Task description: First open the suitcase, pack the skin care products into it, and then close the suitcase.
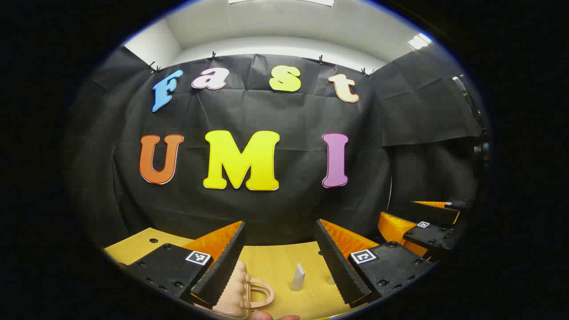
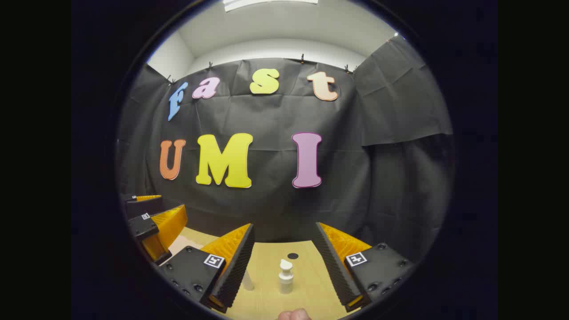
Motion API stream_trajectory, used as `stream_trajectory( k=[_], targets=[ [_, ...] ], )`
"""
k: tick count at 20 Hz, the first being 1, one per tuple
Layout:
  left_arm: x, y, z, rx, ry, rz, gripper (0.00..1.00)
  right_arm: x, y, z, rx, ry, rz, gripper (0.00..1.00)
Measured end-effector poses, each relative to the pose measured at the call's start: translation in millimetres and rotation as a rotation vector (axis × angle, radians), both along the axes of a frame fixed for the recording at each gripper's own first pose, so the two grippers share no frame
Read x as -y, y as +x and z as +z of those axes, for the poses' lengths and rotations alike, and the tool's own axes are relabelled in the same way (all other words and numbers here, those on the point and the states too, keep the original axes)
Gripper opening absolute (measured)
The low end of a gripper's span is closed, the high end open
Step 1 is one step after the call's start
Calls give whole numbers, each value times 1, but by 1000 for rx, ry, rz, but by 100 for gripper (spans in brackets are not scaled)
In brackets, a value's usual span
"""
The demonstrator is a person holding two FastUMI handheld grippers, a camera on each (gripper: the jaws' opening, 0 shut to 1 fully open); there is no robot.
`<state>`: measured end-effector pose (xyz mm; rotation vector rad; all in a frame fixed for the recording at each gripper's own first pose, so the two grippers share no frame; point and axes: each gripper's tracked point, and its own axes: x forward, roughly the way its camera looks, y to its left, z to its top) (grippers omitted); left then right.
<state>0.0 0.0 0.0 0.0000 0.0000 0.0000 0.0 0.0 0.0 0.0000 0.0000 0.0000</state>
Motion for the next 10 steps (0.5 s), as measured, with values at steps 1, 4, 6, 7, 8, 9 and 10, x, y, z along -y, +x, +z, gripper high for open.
stream_trajectory(
  k=[1,4,6,7,8,9,10],
  targets=[
    [-1,-1,0,-2,-1,3,98,0,0,0,1,3,4,80],
    [-4,-2,0,-3,7,18,98,-2,-2,-1,3,4,17,80],
    [-4,-4,-1,-4,11,21,98,-3,-3,0,4,7,23,80],
    [-1,-5,-2,-5,7,15,98,-3,-4,0,5,7,27,80],
    [0,-5,-3,-6,2,15,98,-4,-3,-1,4,6,31,80],
    [0,-5,-5,-11,0,15,98,-5,-3,-2,1,7,35,80],
    [-1,-6,-5,-14,1,18,98,-5,-2,-3,-1,8,38,80]
  ],
)
